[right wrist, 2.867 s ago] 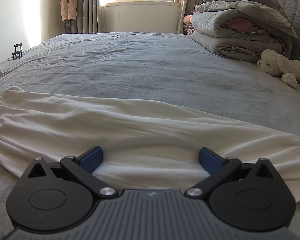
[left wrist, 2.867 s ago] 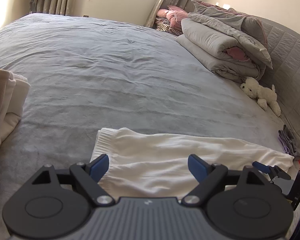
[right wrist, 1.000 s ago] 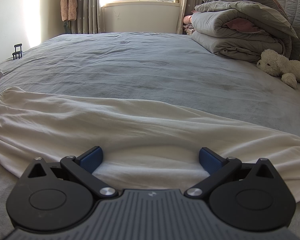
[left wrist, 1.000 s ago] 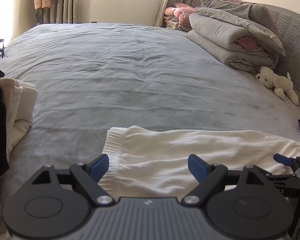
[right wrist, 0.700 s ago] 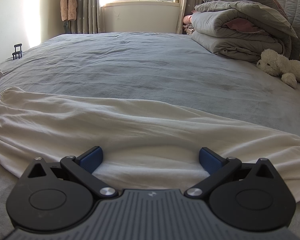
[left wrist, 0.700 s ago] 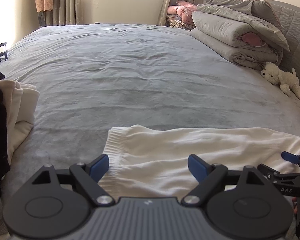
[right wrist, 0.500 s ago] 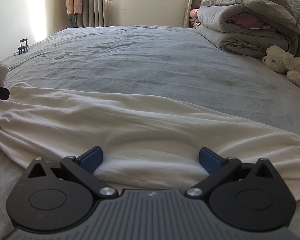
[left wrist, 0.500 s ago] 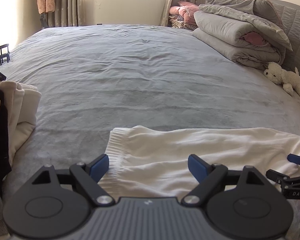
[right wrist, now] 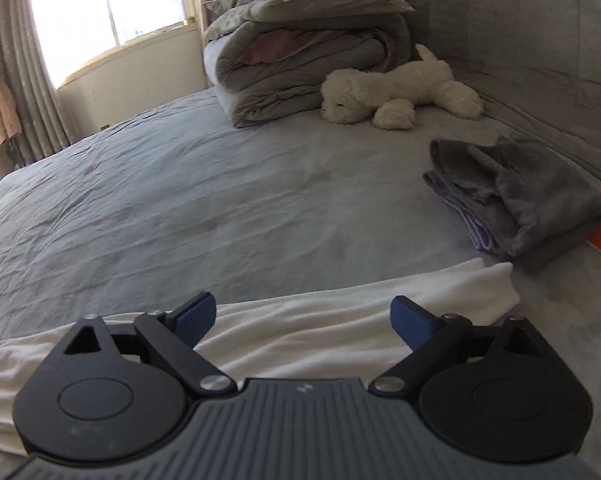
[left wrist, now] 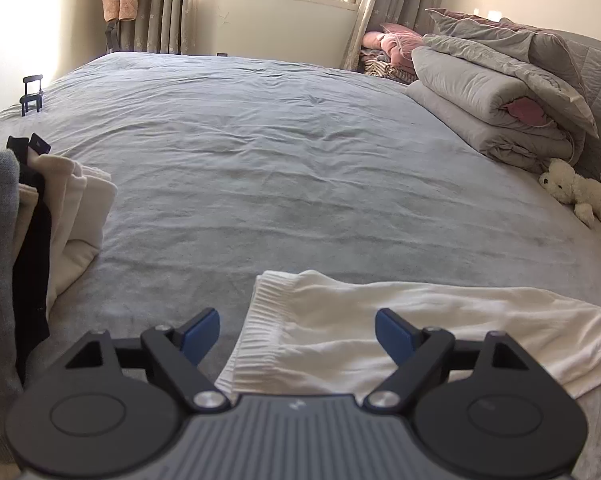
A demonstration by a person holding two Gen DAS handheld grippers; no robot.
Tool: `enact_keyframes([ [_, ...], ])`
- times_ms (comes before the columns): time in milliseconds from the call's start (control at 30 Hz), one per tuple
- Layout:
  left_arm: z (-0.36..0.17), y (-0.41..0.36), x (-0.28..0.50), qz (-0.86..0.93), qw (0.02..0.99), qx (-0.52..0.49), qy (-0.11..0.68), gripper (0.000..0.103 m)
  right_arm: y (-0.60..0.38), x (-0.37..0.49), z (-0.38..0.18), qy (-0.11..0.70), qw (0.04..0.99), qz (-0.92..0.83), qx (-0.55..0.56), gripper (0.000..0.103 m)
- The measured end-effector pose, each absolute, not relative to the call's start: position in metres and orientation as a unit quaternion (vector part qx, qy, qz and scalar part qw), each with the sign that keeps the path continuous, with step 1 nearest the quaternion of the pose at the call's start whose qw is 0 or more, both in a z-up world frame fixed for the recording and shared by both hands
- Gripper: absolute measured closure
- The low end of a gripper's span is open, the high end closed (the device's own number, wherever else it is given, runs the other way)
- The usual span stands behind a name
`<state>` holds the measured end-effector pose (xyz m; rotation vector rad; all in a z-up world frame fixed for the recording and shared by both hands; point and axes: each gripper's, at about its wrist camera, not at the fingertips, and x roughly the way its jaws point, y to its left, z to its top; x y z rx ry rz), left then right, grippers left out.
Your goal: Fold clothes
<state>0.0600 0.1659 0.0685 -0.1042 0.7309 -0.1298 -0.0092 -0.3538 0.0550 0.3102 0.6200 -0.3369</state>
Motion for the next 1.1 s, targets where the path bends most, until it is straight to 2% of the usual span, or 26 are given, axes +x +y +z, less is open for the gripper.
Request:
enact_keyframes([
  [33, 0.068, 0.166, 0.060, -0.062, 0.930, -0.052, 0.358, 0.022, -0.362, -0.012, 0.055, 0.307, 0.922, -0.173, 0.159, 0.038],
  [100, 0.069, 0.165, 0.059, -0.065, 0.931, -0.056, 0.355, 0.023, -0.372, -0.018, 0.053, 0.318, 0.915, -0.179, 0.173, 0.041],
  [367, 0.062, 0.154, 0.056, -0.080, 0.927, -0.052, 0.364, 0.025, -0.385, -0.029, 0.040, 0.357, 0.895, -0.162, 0.212, 0.043],
  [433, 0.055, 0.150, 0.059, -0.078, 0.922, -0.046, 0.376, 0.026, -0.391, -0.029, 0.036, 0.358, 0.890, -0.178, 0.221, 0.052],
  [467, 0.052, 0.148, 0.060, -0.076, 0.920, -0.041, 0.382, 0.026, -0.395, -0.030, 0.034, 0.356, 0.887, -0.189, 0.226, 0.053],
  [533, 0.046, 0.146, 0.063, -0.058, 0.917, -0.026, 0.395, 0.027, -0.402, -0.032, 0.031, 0.352, 0.881, -0.211, 0.235, 0.061],
  [567, 0.044, 0.146, 0.064, -0.051, 0.914, -0.021, 0.401, 0.029, -0.406, -0.031, 0.029, 0.352, 0.877, -0.222, 0.239, 0.062],
  [700, 0.034, 0.152, 0.069, -0.035, 0.908, -0.022, 0.417, 0.030, -0.419, -0.025, 0.019, 0.351, 0.864, -0.254, 0.255, 0.066],
  [767, 0.032, 0.153, 0.070, -0.027, 0.908, -0.017, 0.419, 0.033, -0.417, -0.021, 0.019, 0.349, 0.866, -0.260, 0.245, 0.081],
  [800, 0.031, 0.154, 0.071, -0.025, 0.907, -0.014, 0.420, 0.034, -0.414, -0.023, 0.023, 0.342, 0.872, -0.262, 0.232, 0.097],
  [967, 0.030, 0.163, 0.073, -0.019, 0.904, -0.014, 0.427, 0.052, -0.401, -0.033, 0.044, 0.305, 0.897, -0.274, 0.164, 0.099],
  [1100, 0.030, 0.167, 0.073, -0.021, 0.901, -0.017, 0.434, 0.055, -0.394, -0.038, 0.056, 0.286, 0.909, -0.280, 0.118, 0.099],
])
